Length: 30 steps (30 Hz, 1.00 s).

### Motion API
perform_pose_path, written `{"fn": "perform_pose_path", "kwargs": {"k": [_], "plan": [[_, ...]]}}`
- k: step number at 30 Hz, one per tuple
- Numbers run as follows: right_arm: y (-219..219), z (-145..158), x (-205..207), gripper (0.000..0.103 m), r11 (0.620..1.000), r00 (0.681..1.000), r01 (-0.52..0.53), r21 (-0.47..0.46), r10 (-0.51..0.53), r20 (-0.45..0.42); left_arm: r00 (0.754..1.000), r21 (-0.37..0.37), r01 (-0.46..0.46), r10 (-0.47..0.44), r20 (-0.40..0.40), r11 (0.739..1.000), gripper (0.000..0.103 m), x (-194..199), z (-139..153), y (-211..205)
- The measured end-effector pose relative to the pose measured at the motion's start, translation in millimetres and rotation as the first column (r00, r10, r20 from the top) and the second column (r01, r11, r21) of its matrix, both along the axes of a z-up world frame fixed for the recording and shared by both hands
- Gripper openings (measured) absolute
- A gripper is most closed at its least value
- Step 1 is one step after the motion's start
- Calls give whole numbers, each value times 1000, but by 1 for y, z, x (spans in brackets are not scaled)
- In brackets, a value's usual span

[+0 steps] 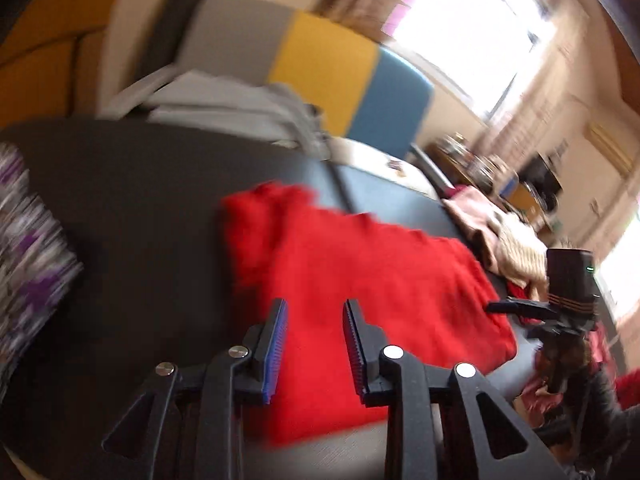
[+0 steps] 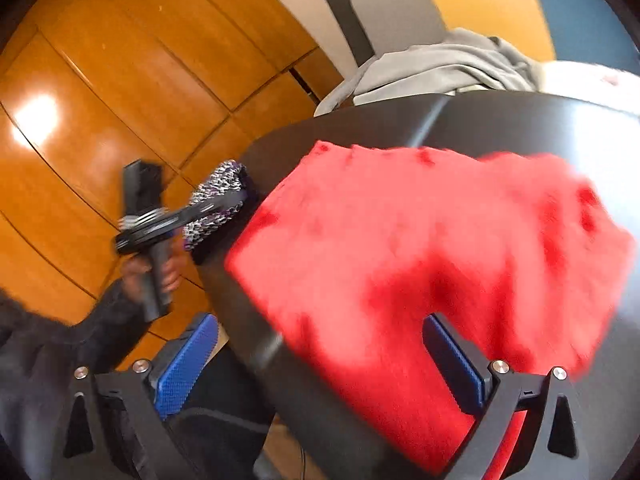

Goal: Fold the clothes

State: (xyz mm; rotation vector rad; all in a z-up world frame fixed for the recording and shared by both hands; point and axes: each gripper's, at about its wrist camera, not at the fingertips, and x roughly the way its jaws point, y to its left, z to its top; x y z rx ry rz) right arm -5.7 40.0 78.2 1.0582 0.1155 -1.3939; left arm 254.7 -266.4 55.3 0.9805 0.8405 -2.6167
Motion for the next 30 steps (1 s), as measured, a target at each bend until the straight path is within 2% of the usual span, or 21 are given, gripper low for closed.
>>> {"fn": "perform_pose_path", "kwargs": {"k": [3,8,10,13,15,16,18,19,20,23,25,26,30], "plan": [[-23,-14,-4,103,999,1000,13,37,-12,-19,1000,55,-10,10,9,998,30,27,-19,-18],[-53,-39,-16,103,994,998,40,98,-36,-43,992,195,128,-126,-19,972,36,12,-54,-16],[-54,-43,-17,103,996,999,42,79,-39,-36,984,247,178,-175,-36,953,36,4,-64,-14],[-48,-49,-25,103,997,997,70,11,-70,39,972,309,233,-223,-70,922,36,-6,-74,-10],[-43,-52,-27,103,996,994,83,-28,-81,67,964,336,264,-259,-61,904,29,-10,-79,-6],[-40,-52,-27,103,995,994,87,-42,-84,70,965,319,258,-262,-31,912,12,-10,-82,-3],[-37,-52,-22,103,995,997,78,-61,-76,35,966,302,240,-257,17,922,9,-7,-87,-1],[-37,-53,-19,103,995,998,66,-70,-66,10,973,346,215,-231,4,913,8,-1,-92,-6],[-35,-54,-16,103,995,998,59,-82,-60,-8,975,357,205,-221,4,911,7,2,-94,-7],[-40,-55,-13,103,994,998,61,-90,-62,-7,973,324,208,-230,33,923,8,8,-86,4],[-45,-57,-11,103,994,999,52,-97,-53,-9,972,311,205,-230,45,928,13,7,-82,6],[-47,-58,-10,103,994,999,49,-102,-50,-8,975,305,193,-218,49,933,19,6,-78,4],[-49,-61,-11,103,990,999,54,-127,-53,6,995,255,91,-96,9,963,27,-3,-54,-15]]}}
